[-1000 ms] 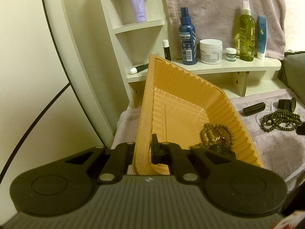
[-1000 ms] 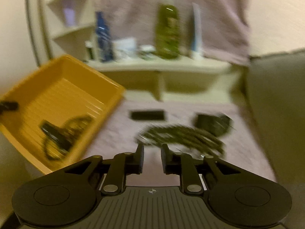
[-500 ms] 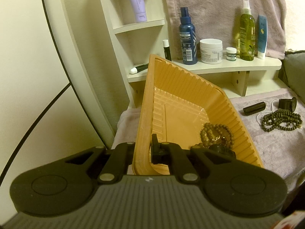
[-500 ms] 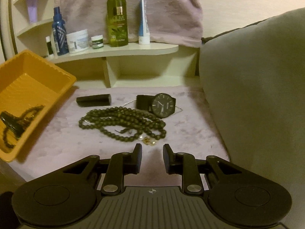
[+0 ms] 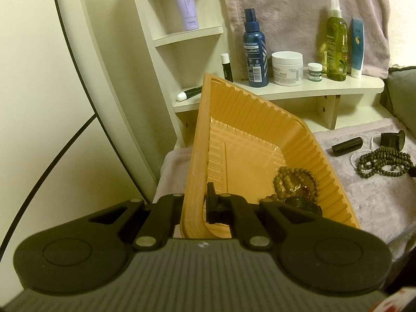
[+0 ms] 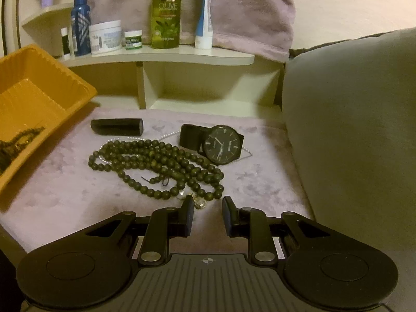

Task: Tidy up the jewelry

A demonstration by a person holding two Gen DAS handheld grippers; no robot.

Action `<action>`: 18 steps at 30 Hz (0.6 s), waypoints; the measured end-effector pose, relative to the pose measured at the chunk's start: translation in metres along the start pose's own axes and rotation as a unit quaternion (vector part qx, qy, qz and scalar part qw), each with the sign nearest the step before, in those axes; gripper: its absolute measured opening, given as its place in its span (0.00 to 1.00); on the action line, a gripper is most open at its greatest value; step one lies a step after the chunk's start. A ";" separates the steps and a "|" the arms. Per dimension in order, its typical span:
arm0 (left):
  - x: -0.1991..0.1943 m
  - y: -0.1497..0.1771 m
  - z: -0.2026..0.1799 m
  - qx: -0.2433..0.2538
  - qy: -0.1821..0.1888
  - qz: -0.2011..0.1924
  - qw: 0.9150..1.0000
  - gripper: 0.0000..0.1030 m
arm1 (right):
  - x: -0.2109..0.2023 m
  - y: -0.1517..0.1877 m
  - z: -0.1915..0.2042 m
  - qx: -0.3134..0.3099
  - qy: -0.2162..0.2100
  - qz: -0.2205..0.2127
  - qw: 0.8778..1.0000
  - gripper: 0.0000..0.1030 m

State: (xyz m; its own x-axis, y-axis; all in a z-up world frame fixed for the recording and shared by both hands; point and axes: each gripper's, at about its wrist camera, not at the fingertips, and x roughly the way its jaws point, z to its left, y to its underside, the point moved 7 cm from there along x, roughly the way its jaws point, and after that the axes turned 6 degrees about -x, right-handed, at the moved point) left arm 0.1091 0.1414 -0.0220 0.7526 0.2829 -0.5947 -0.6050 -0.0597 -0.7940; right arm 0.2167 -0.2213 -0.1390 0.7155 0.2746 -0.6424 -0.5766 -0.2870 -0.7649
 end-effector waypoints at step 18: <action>0.000 -0.001 -0.003 0.001 -0.001 -0.001 1.000 0.04 | -0.018 0.001 0.012 -0.026 0.009 -0.019 0.999 0.08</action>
State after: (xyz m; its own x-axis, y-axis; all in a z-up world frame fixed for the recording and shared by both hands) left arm 0.1099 0.1386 -0.0217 0.7532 0.2846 -0.5931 -0.6043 -0.0569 -0.7947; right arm 0.1989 -0.2154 -0.1287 0.7437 0.2688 -0.6121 -0.5284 -0.3246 -0.7845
